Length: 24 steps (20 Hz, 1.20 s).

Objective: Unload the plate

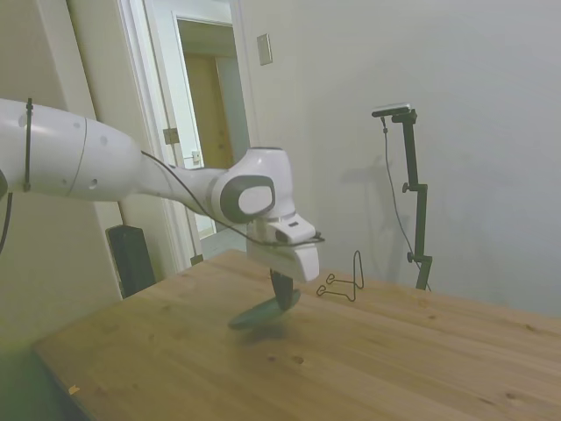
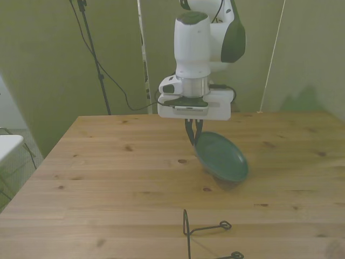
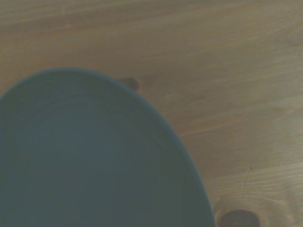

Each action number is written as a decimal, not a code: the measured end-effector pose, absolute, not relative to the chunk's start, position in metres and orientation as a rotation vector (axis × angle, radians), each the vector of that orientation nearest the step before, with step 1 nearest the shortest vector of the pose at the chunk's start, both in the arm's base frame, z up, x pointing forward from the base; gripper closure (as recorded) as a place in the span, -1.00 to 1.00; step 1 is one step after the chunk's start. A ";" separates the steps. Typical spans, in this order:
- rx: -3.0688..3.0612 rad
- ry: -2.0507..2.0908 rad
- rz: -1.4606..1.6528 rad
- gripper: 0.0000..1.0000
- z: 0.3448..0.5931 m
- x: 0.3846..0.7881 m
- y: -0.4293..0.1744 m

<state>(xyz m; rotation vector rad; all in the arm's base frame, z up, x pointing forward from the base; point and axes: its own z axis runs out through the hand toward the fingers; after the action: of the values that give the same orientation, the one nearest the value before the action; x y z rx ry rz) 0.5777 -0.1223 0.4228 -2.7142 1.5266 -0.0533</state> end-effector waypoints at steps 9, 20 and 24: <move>-2.706 1.582 -0.020 1.00 0.371 0.552 -0.149; -2.705 1.586 -0.035 -1.00 0.371 0.552 -0.154; -2.703 1.584 -0.047 -1.00 0.374 0.552 -0.154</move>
<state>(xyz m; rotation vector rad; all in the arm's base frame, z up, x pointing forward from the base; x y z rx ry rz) 0.5521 -0.1544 0.3744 -2.7028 1.5840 -0.0472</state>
